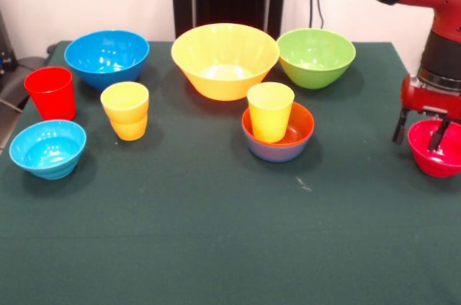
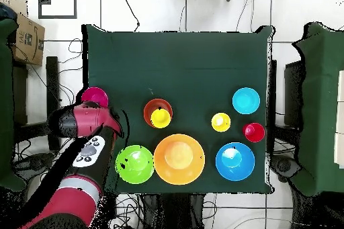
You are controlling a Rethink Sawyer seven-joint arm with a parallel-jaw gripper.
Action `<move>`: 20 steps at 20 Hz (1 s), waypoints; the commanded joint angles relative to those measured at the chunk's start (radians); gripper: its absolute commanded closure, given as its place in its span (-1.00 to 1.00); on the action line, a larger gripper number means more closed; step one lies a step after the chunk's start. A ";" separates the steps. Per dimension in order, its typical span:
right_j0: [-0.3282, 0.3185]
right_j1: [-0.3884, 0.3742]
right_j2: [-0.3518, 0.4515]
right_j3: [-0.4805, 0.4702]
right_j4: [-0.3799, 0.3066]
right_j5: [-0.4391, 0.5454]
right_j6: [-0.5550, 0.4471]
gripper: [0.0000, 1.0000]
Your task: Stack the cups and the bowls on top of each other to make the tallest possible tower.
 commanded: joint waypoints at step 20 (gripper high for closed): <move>0.001 0.052 0.031 -0.065 0.019 0.019 0.165 1.00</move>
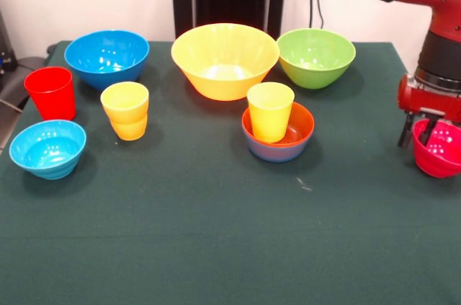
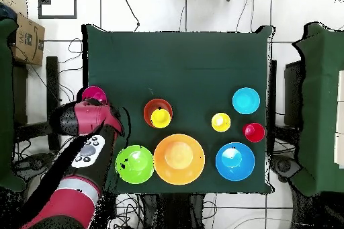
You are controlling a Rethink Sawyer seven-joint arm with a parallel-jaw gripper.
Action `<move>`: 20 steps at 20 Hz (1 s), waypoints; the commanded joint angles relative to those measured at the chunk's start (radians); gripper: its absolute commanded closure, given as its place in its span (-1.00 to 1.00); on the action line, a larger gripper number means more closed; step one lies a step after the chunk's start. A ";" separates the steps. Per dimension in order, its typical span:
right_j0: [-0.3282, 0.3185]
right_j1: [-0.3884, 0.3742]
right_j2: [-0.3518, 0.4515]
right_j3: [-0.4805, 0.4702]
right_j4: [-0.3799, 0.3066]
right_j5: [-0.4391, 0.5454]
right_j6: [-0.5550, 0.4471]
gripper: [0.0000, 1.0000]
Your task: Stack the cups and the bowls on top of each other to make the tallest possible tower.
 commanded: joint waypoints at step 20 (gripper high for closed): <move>-0.232 -0.466 0.125 0.281 -0.101 0.256 -0.119 1.00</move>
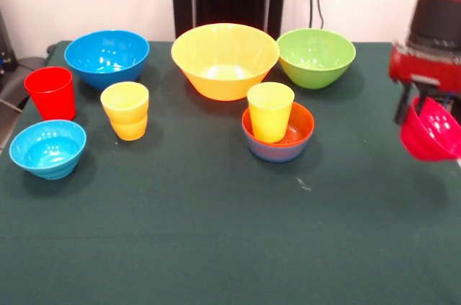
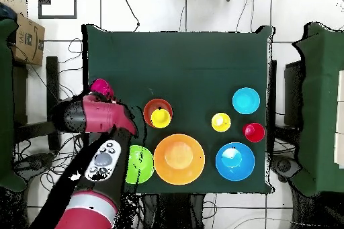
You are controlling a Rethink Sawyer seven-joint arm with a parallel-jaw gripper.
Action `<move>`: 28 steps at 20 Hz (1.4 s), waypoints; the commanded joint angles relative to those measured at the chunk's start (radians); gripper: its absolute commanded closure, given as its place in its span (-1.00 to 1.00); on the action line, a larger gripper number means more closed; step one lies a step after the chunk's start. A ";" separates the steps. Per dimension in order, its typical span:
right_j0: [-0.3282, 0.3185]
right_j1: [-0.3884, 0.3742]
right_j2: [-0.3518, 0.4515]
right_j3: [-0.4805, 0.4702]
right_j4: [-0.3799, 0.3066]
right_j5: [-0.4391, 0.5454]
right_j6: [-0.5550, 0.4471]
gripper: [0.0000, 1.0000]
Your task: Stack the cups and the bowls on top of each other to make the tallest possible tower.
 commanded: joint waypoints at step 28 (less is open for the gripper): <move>-0.549 -0.551 0.342 0.449 -0.324 0.223 -0.311 1.00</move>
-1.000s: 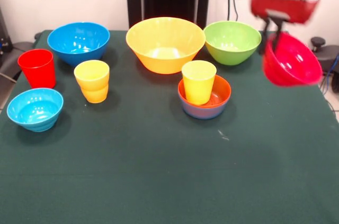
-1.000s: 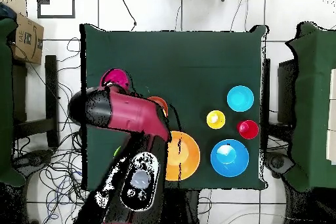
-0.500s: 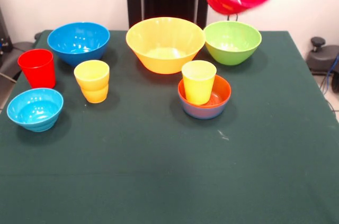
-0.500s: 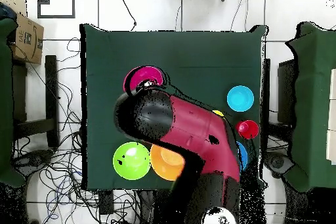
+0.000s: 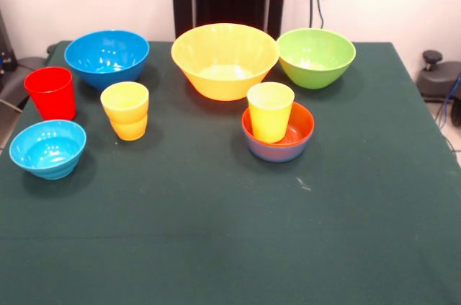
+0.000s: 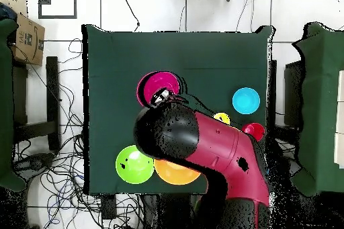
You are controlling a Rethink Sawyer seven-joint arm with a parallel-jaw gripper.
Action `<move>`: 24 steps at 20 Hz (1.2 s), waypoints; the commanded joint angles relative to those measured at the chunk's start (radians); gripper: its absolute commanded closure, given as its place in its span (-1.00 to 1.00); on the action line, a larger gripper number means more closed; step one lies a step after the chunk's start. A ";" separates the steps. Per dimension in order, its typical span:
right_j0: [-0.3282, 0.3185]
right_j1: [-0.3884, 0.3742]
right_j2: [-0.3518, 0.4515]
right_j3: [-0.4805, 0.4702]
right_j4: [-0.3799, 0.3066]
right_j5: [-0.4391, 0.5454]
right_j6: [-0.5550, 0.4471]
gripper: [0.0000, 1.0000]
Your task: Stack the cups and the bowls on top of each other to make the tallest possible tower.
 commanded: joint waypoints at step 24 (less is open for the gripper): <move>-0.169 0.176 0.369 0.191 -0.408 -0.284 -0.096 1.00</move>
